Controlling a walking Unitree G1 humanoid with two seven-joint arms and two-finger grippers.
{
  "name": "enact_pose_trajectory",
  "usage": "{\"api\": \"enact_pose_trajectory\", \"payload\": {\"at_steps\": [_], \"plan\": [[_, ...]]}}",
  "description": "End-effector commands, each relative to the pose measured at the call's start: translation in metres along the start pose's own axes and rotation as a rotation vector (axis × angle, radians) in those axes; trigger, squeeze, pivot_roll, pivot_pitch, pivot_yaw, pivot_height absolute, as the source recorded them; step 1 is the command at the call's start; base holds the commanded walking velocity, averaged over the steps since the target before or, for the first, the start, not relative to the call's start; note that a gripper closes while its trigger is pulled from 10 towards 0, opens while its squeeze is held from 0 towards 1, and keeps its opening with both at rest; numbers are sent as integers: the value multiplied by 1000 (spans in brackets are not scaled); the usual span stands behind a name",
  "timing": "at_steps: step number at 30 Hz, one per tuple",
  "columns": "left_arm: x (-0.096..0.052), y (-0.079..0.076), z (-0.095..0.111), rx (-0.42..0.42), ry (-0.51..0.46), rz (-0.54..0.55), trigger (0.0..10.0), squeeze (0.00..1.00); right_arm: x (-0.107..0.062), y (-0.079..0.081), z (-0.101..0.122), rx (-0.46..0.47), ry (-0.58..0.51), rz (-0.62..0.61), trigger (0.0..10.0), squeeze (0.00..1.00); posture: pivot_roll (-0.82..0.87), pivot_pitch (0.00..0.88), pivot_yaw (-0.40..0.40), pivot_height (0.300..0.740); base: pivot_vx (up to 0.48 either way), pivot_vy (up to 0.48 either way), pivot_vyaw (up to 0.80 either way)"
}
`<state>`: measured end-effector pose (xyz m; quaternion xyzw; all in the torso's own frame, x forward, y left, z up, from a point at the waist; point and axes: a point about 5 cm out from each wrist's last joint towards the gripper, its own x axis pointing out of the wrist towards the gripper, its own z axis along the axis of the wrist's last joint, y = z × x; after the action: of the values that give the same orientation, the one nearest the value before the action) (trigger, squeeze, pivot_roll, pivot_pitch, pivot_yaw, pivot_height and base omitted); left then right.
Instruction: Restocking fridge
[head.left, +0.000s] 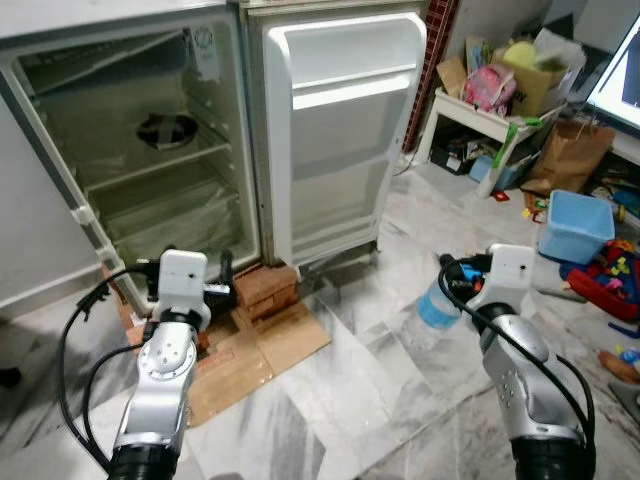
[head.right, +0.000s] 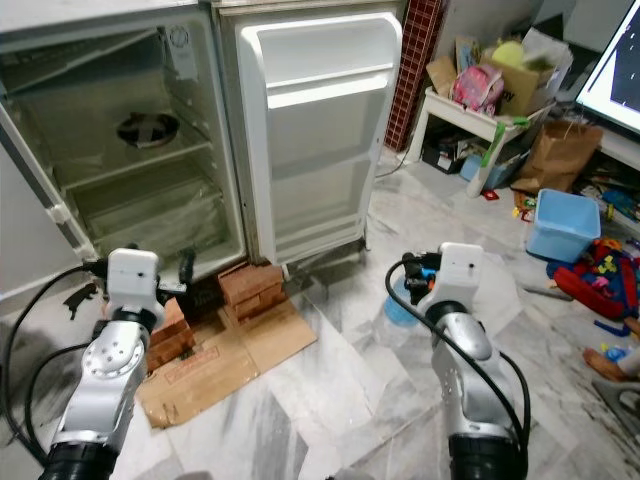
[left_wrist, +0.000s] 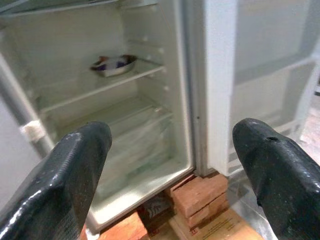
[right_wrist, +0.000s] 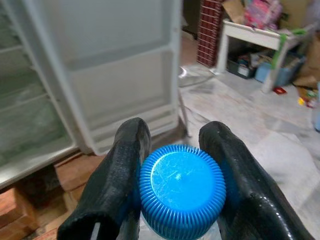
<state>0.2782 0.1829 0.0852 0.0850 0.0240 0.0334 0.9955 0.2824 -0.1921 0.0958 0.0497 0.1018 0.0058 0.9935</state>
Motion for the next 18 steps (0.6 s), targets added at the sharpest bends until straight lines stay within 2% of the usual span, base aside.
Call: {"api": "enact_pose_trajectory", "payload": {"at_steps": [1, 14, 18], "plan": [[1, 3, -2, -8, 9, 20, 10000, 0, 3, 5, 14, -14, -66, 29, 10000, 0, 12, 0, -48, 740, 382, 0, 781], [0, 1, -3, -5, 12, 15, 10000, 0, 7, 9, 22, -58, -101, 62, 10000, 0, 10, 0, -52, 740, 467, 0, 760], [0, 1, -3, 4, 16, 18, 10000, 0, 8, 9, 22, -51, -100, 64, 10000, 0, 11, 0, -53, 740, 382, -227, 108]]}}
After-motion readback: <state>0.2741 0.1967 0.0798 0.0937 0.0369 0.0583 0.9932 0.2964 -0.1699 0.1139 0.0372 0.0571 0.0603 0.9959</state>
